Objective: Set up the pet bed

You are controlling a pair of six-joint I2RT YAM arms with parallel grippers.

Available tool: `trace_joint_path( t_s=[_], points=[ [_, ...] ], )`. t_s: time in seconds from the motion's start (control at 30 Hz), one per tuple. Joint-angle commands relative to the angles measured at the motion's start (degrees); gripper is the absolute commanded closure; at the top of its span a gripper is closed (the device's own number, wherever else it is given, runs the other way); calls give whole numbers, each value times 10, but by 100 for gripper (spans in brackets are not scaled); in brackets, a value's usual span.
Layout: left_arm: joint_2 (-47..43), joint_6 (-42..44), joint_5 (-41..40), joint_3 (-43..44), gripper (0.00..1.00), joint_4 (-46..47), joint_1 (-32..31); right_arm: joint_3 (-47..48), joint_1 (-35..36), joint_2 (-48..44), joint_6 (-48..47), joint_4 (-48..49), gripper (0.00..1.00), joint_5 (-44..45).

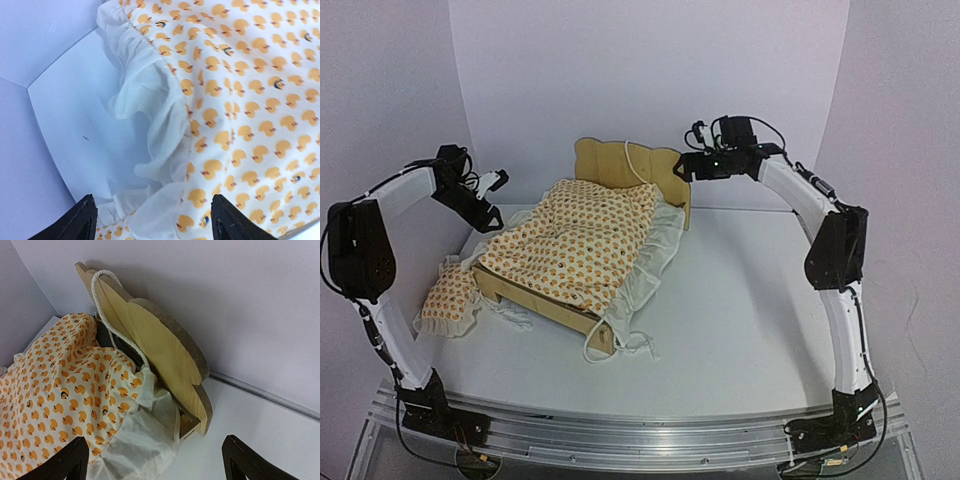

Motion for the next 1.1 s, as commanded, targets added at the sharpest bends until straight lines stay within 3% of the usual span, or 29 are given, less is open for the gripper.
trace_joint_path(
  t_s=[0.0,0.1,0.27,0.47,0.57,0.63,0.97,1.07],
  points=[
    [-116,14,81,-62,27,-95,-1,-31,-7,46,-55,148,10,-29],
    [-149,53,130,-115,30,-133,-1,-43,-10,70,-39,233,13,-29],
    [-169,40,132,-226,31,-94,-1,49,-22,160,22,265,22,-57],
    [-169,41,146,-306,31,-54,-1,47,-24,195,27,294,51,-110],
    [-167,45,136,-325,31,-46,-1,24,-26,186,25,304,32,-121],
    [-166,45,136,-329,31,-45,-1,11,-32,174,24,329,30,-131],
    [-138,25,151,-329,32,-28,-1,104,-45,266,45,351,38,-180],
    [-127,18,154,-327,32,-29,-1,119,-40,286,42,353,45,-171]
  ],
)
